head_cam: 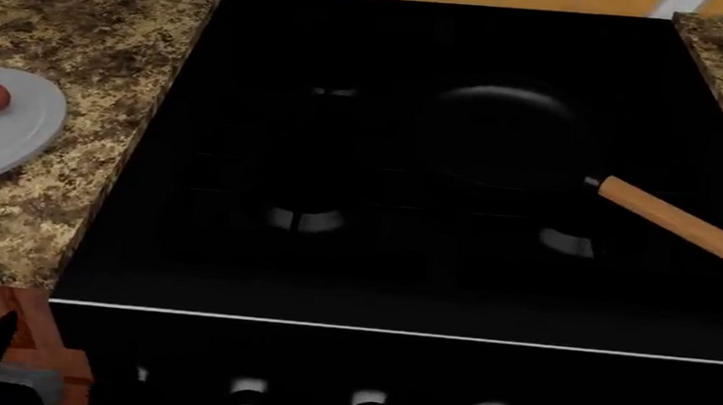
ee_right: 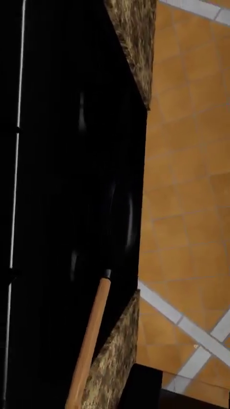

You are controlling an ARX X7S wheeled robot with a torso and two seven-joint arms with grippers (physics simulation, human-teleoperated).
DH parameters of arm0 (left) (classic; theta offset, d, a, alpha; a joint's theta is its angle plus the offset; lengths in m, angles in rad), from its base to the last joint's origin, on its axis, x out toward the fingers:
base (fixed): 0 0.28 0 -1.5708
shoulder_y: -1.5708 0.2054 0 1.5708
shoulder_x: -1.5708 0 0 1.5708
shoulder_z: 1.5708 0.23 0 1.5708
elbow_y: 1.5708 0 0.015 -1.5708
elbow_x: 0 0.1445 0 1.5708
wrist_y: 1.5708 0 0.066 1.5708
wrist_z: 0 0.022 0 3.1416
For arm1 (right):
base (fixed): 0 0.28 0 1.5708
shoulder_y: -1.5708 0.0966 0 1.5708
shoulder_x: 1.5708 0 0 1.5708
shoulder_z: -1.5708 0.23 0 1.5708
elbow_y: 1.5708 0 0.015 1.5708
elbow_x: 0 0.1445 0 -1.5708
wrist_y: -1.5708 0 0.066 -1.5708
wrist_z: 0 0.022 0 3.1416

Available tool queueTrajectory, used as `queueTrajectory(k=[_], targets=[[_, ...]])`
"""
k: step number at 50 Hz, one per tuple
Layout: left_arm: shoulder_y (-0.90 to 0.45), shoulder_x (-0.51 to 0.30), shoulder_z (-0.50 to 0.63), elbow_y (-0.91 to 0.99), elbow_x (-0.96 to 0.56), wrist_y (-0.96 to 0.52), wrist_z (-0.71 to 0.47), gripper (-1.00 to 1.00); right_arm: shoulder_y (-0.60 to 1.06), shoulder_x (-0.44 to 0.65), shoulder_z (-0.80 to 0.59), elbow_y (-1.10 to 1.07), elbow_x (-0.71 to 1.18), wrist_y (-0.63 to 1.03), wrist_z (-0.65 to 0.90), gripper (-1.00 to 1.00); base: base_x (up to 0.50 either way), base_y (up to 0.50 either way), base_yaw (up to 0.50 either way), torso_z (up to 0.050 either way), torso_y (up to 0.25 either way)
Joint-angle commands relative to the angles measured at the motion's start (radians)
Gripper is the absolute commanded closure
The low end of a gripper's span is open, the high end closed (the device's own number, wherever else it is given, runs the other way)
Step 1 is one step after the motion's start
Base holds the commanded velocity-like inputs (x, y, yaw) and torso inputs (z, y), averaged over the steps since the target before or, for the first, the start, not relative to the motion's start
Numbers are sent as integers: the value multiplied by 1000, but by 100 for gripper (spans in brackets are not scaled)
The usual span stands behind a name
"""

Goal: Pick the sausage from the plate and place it in the pan.

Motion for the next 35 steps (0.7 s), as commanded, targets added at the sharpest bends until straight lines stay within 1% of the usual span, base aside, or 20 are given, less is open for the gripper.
queueTrajectory(k=[1, 4, 6, 8, 9, 10, 11, 13, 14, 21, 24, 25, 30, 31, 35], targets=[[-159, -11, -25, 306, -51, -395, -50, -100, 105, 23, 41, -236, 33, 311, -16, -100, 0, 0, 0, 0, 0], [-258, -7, -59, 378, -112, -556, -66, -100, 185, 42, 85, -313, 82, 458, -23, -100, 0, 0, 0, 0, 0], [-327, -32, -49, 403, -124, -632, -67, -100, 228, 61, 107, -337, 103, 526, -31, -100, 0, 0, 0, 0, 0], [-377, -44, -62, 397, -136, -684, -66, -100, 269, 77, 145, -354, 132, 589, -44, -100, 0, 0, 0, 0, 0], [-410, -36, -107, 395, -168, -724, -57, -100, 303, 81, 183, -368, 166, 644, -56, -100, 0, 0, 0, 0, 0], [-423, -40, -110, 398, -172, -738, -57, -100, 315, 85, 191, -373, 173, 661, -58, -100, 0, 0, 0, 0, 0], [-455, -62, -102, 402, -171, -769, -57, -100, 345, 105, 200, -380, 183, 700, -66, -100, 0, 0, 0, 0, 0], [-484, -73, -123, 396, -187, -798, -47, -100, 379, 129, 219, -381, 198, 745, -78, -100, 0, 0, 0, 0, 0], [-502, -73, -152, 395, -204, -825, -41, -100, 396, 144, 236, -381, 207, 763, -88, -100, 0, 0, 0, 0, 0], [-497, -137, -231, 390, -229, -859, -5, -100, 435, 184, 325, -416, 259, 842, -123, -100, 0, 0, 0, 0, 0], [-530, -161, -268, 390, -248, -900, 7, -100, 455, 206, 370, -423, 283, 887, -141, -100, 0, 0, 0, 0, 0], [-556, -164, -297, 388, -259, -923, 10, -100, 470, 211, 394, -430, 294, 915, -144, -100, 0, 0, 0, 0, 0], [-628, -204, -323, 353, -268, -960, 21, -100, 492, 214, 462, -456, 333, 1006, -155, -100, 0, 0, 0, 0, 0], [-643, -210, -310, 342, -266, -960, 22, -100, 494, 219, 470, -462, 343, 1023, -161, -100, 0, 0, 0, 0, 0], [-656, -213, -304, 313, -274, -966, 32, -100, 526, 230, 491, -472, 361, 1084, -161, -100, 0, 0, 0, 0, 0]])
